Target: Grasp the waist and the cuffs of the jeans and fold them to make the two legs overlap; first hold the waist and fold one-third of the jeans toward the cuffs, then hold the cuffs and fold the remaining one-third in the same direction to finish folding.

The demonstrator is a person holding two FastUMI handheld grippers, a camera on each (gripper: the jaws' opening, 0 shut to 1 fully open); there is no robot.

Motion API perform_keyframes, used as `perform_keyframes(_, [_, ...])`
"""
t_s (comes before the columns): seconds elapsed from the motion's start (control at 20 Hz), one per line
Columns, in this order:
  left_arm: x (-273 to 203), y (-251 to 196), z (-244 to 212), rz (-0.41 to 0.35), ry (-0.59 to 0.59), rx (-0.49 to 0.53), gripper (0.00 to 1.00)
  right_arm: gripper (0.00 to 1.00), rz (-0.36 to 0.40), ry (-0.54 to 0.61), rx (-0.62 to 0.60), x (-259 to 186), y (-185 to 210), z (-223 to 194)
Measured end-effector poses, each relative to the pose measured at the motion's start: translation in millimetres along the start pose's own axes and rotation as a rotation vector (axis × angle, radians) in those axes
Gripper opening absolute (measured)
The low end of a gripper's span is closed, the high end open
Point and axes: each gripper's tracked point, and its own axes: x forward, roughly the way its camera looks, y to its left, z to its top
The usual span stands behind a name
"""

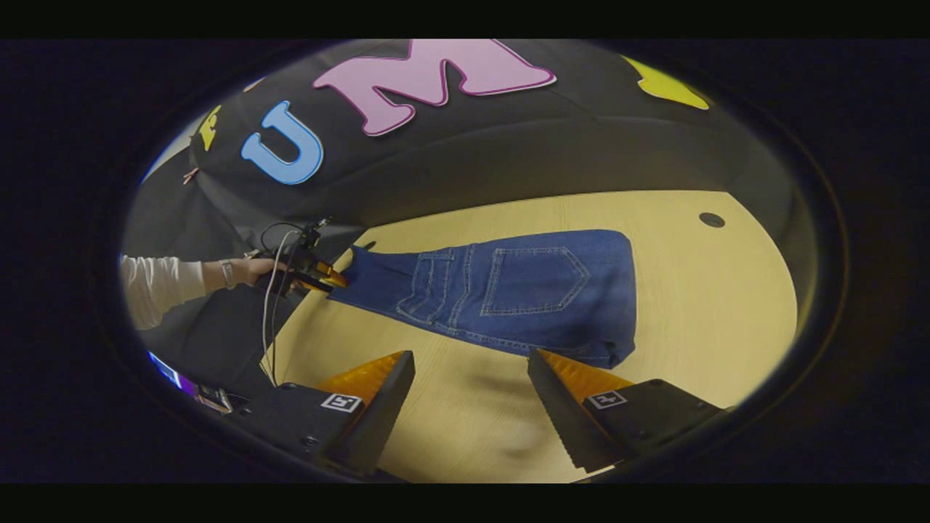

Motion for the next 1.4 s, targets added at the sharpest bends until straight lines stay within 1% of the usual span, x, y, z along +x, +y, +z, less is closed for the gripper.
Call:
perform_keyframes(0.05, [5, -7, 4, -0.014, -0.025, -0.020, 0.52, 0.96, -0.001, 0.001, -0.008, -2, -1, -1])
perform_keyframes(0.15, [3, -10, 6, 0.020, -0.074, -0.053, 0.06, 0.96, -0.007, -0.003, -0.021, -8, -4, -1])
perform_keyframes(0.2, [1, -11, 5, 0.022, -0.091, -0.040, 0.07, 0.96, -0.008, -0.009, -0.024, -10, -3, 0])
perform_keyframes(0.25, [-1, -11, 4, 0.008, -0.111, -0.014, 0.06, 0.96, -0.010, -0.014, -0.026, -12, -4, 2])
perform_keyframes(0.3, [-5, -14, 2, -0.013, -0.127, -0.008, 0.06, 0.96, -0.011, -0.022, -0.026, -14, -4, 4])
perform_keyframes(0.35, [-10, -21, 4, -0.057, -0.150, -0.038, 0.06, 0.96, -0.008, -0.027, -0.025, -16, -4, 5])
perform_keyframes(0.45, [-28, -49, 13, -0.207, -0.208, -0.132, 0.06, 0.96, -0.008, -0.036, -0.027, -20, -6, 8])
perform_keyframes(0.5, [-43, -63, 18, -0.287, -0.237, -0.165, 0.06, 0.96, -0.007, -0.038, -0.027, -21, -7, 8])
perform_keyframes(0.55, [-59, -73, 19, -0.352, -0.259, -0.179, 0.06, 0.96, -0.006, -0.040, -0.024, -22, -7, 8])
perform_keyframes(0.6, [-73, -83, 19, -0.406, -0.282, -0.178, 0.02, 0.96, -0.002, -0.041, -0.022, -23, -6, 8])
perform_keyframes(0.65, [-87, -88, 19, -0.457, -0.304, -0.171, 0.06, 0.96, -0.001, -0.045, -0.022, -24, -6, 9])
perform_keyframes(0.7, [-100, -99, 20, -0.504, -0.326, -0.165, 0.02, 0.96, 0.003, -0.048, -0.022, -26, -4, 10])
perform_keyframes(0.75, [-109, -113, 20, -0.552, -0.338, -0.160, 0.02, 0.96, 0.006, -0.052, -0.024, -29, -2, 10])
perform_keyframes(0.8, [-126, -128, 19, -0.600, -0.352, -0.155, 0.06, 0.96, 0.006, -0.056, -0.027, -31, -1, 10])
perform_keyframes(0.85, [-139, -141, 15, -0.646, -0.365, -0.143, 0.06, 0.96, 0.005, -0.059, -0.029, -33, -2, 10])
perform_keyframes(0.9, [-155, -156, 9, -0.681, -0.377, -0.121, 0.06, 0.96, 0.006, -0.063, -0.028, -35, -1, 11])
perform_keyframes(1.05, [-191, -216, -11, -0.768, -0.401, -0.005, 0.06, 0.96, 0.005, -0.080, -0.020, -46, -3, 13])
perform_keyframes(1.2, [-234, -313, -45, -0.891, -0.399, 0.108, 0.06, 0.96, -0.002, -0.103, -0.017, -59, -9, 16])
perform_keyframes(1.3, [-239, -370, -75, -0.933, -0.385, 0.184, 0.06, 0.96, -0.013, -0.114, -0.014, -66, -17, 17])
perform_keyframes(1.35, [-231, -401, -96, -0.944, -0.355, 0.227, 0.06, 0.96, -0.020, -0.115, -0.009, -70, -24, 16])
perform_keyframes(1.4, [-209, -425, -123, -0.922, -0.309, 0.277, 0.06, 0.96, -0.030, -0.115, -0.004, -73, -32, 16])
